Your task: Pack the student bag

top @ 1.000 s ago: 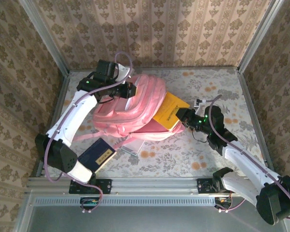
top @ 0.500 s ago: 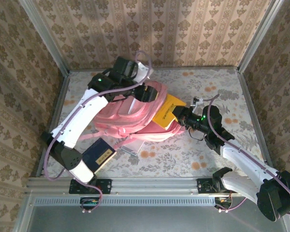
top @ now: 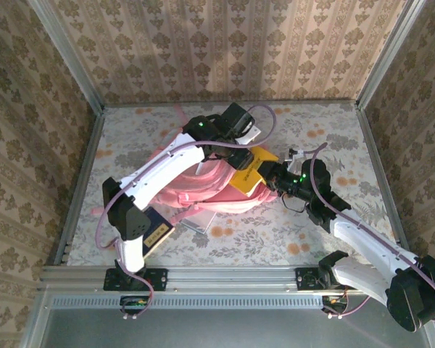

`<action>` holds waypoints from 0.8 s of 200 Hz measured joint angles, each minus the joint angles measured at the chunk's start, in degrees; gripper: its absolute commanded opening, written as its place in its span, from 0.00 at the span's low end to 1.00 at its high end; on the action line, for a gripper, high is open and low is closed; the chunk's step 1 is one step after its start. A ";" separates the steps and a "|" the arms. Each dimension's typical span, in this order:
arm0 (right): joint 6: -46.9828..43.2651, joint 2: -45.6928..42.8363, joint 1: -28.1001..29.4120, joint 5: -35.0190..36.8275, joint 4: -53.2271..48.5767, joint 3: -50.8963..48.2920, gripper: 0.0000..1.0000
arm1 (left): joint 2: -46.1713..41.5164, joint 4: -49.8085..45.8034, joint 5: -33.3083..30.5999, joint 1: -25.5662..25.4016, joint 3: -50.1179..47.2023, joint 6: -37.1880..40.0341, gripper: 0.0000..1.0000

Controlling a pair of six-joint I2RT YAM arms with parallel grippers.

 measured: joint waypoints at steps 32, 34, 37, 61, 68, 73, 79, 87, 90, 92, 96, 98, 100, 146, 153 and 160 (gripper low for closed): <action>-0.79 -1.42 0.11 0.07 -0.09 0.00 0.00 | -0.11 -0.15 -2.62 0.00 0.00 1.38 0.00; -1.03 -1.49 0.11 0.09 -0.17 0.00 0.00 | -0.15 -0.11 -2.78 0.04 0.00 1.33 0.00; -1.20 -1.57 0.13 0.09 -0.28 0.00 0.00 | -0.20 -0.11 -2.93 0.04 0.00 1.40 0.00; -3.76 -2.78 0.13 0.72 -2.47 0.00 0.00 | -1.77 -0.07 -3.96 0.76 -0.31 1.57 0.00; -4.46 -3.04 0.15 0.85 -2.64 -0.07 0.00 | -2.80 0.02 -4.11 1.36 -0.74 1.60 0.00; -4.79 -3.10 0.17 0.92 -2.62 -0.13 0.00 | -3.67 0.13 -4.15 1.84 -1.07 1.62 0.00; -5.09 -3.13 0.24 0.94 -2.45 -0.33 0.00 | -4.83 0.31 -4.26 2.47 -1.49 1.64 0.00; -5.75 -3.10 0.31 0.94 -2.10 -0.79 0.00 | -6.56 0.37 -4.28 3.52 -1.99 1.75 0.00; -6.01 -3.10 0.35 0.94 -2.01 -0.98 0.00 | -7.19 0.35 -4.33 3.93 -2.14 1.77 0.00; -6.12 -3.10 0.39 0.94 -2.01 -1.14 0.00 | -7.54 0.33 -4.35 4.15 -2.19 1.77 0.00; -6.51 -3.08 0.48 0.96 -1.99 -1.40 0.00 | -8.50 0.33 -4.48 4.76 -2.29 1.79 0.00; -6.60 -3.06 0.50 0.96 -2.01 -1.55 0.00 | -8.98 0.33 -4.52 5.03 -2.32 1.81 0.00; -6.88 -2.99 0.57 0.98 -2.01 -1.70 0.00 | -9.29 0.33 -4.57 5.25 -2.32 1.81 0.00; -10.84 1.77 1.81 2.16 -2.01 -3.52 0.00 | -14.97 -0.26 -5.99 8.59 -2.36 2.40 0.00; -11.04 3.15 2.16 2.45 -1.55 -3.52 0.00 | -15.15 -0.37 -6.01 8.66 -2.45 2.40 0.00; -11.23 4.42 2.56 2.69 -0.85 -3.50 0.00 | -15.19 -0.55 -5.99 8.68 -2.58 2.40 0.00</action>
